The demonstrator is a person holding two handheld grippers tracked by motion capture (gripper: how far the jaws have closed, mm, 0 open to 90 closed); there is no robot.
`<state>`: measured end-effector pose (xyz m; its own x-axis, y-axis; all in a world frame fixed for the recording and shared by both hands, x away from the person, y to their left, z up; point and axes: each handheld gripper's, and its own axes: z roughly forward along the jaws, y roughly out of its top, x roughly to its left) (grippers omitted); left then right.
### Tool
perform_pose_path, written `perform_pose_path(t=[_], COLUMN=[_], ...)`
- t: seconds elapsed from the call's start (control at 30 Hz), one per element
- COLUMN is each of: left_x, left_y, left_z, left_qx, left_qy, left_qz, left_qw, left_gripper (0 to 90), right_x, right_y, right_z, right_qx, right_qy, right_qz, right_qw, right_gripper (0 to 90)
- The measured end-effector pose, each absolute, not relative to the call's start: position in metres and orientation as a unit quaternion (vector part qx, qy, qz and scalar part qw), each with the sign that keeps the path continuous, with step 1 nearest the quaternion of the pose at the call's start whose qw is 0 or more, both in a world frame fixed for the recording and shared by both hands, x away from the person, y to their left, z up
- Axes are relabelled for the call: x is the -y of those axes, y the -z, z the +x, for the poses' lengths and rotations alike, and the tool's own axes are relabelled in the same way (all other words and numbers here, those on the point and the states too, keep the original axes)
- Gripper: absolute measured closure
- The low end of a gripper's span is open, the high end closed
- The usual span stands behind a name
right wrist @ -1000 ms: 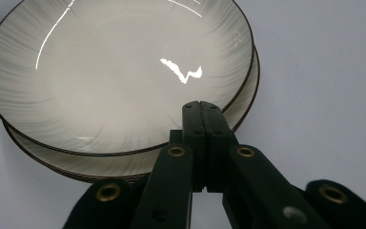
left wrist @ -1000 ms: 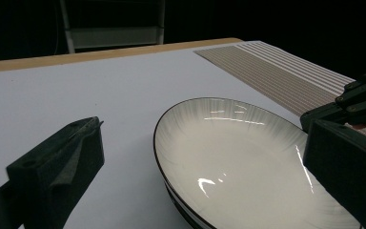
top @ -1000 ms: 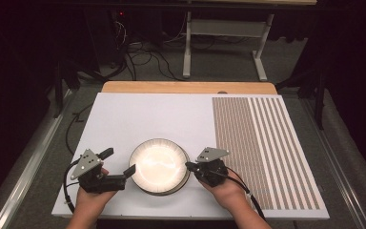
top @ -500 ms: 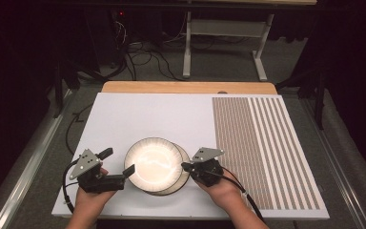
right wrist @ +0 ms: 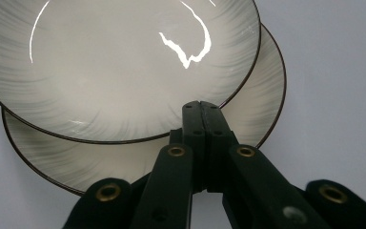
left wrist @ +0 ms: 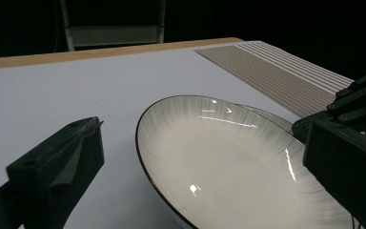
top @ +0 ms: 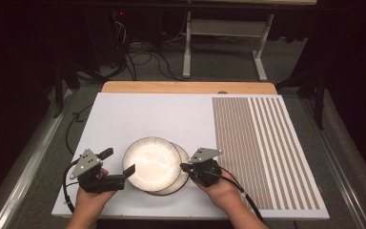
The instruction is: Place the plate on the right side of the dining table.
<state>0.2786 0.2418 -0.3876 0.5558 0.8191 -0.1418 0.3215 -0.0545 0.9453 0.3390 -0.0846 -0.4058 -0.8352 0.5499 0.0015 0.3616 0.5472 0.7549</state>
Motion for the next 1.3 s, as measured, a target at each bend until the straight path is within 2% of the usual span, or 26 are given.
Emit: perform_pose_path(t=[1.07, 1.3], left_x=[-0.243, -0.244], left_y=[0.388, 0.391], left_z=[0.28, 0.284], left_qx=[-0.42, -0.435], left_qy=[-0.22, -0.2], left_qz=[0.688, 0.69], left_qw=[0.549, 0.543], left_gripper=[0.5, 0.4], right_x=[0.076, 0.068], right_y=[0.41, 0.41], right_z=[0.339, 0.339], right_qx=[-0.874, -0.878], right_qy=[-0.4, -0.396], right_qz=[0.254, 0.247], right_qw=[0.108, 0.105], right_gripper=[90.0, 90.0])
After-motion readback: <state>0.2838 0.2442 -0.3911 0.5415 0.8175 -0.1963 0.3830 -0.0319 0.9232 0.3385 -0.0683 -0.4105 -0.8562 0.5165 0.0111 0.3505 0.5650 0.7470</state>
